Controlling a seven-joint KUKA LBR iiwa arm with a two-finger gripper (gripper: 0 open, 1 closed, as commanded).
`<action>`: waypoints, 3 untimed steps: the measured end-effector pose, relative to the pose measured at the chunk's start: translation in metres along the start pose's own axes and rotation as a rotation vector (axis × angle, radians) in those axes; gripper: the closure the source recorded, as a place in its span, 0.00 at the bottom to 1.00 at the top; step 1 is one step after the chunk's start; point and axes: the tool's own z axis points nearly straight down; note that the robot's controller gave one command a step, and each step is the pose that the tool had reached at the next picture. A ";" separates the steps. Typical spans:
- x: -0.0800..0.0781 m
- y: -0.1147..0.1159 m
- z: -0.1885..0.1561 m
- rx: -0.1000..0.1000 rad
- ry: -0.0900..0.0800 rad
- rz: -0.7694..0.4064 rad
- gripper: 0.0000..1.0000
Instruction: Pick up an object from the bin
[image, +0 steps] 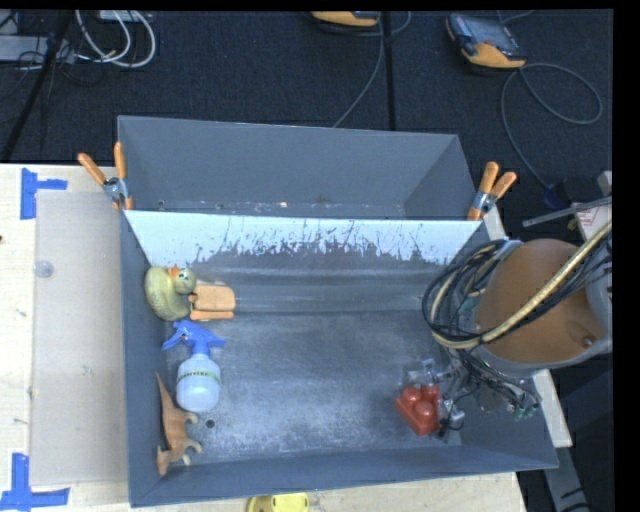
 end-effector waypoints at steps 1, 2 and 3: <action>0.000 0.000 -0.004 0.000 0.000 -0.001 1.00; 0.000 0.001 -0.009 -0.001 0.002 -0.001 1.00; 0.000 0.001 -0.017 -0.003 0.005 -0.002 1.00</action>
Offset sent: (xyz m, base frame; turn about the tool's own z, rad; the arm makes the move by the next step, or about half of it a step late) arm 0.0001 -0.0001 0.0243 0.0000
